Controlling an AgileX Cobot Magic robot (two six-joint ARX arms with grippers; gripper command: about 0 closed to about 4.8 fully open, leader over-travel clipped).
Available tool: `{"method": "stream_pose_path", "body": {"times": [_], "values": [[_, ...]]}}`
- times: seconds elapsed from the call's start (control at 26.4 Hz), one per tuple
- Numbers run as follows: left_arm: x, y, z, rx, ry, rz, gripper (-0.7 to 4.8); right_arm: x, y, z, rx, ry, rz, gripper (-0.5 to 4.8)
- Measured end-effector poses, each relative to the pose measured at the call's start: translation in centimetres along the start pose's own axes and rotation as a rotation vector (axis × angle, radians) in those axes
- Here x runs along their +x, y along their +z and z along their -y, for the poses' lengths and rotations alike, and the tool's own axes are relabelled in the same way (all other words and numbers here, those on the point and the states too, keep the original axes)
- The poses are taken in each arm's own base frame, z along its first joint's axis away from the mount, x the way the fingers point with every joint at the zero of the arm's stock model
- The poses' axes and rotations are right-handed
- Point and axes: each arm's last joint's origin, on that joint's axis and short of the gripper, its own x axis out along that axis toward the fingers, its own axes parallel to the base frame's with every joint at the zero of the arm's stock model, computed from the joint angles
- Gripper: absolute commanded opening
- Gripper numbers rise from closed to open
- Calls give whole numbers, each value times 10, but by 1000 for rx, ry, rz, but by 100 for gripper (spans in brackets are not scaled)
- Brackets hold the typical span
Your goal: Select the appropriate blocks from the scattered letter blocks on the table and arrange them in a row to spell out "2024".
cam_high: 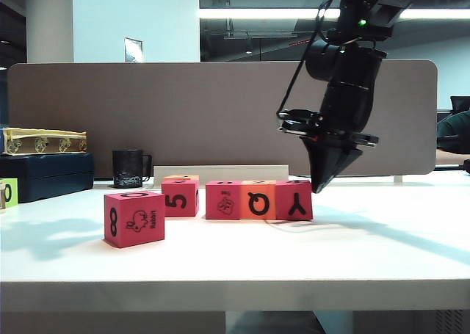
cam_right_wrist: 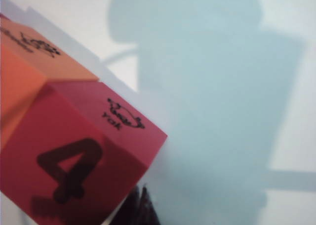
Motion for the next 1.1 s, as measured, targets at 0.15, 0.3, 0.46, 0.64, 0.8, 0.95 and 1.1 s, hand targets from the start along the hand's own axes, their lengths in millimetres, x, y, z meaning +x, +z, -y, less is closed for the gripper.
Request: {"method": "stream_pose_path", "body": {"times": [0.15, 0.3, 0.46, 0.64, 0.8, 0.95, 1.1], "values": [[0, 0, 0, 0, 4, -1, 272, 0, 1, -3, -8, -3, 3, -6], [0, 0, 0, 0, 11, -3, 272, 0, 1, -1, -6, -55, -1, -6], [0, -1, -3, 2, 93, -23, 271, -1, 1, 3, -5, -172, -15, -6], [-1, -1, -6, 36, 169, -42, 271, -11, 2, 3, -6, -209, 4, -6], [-3, -1, -16, 36, 211, -16, 271, -30, 11, -2, -15, -214, 57, -6], [17, -3, -34, 92, 228, -59, 271, -74, 24, -13, -51, -213, 111, -6], [54, -10, -50, 132, 194, -145, 272, -105, 29, -26, -73, -184, 123, -6]]}}
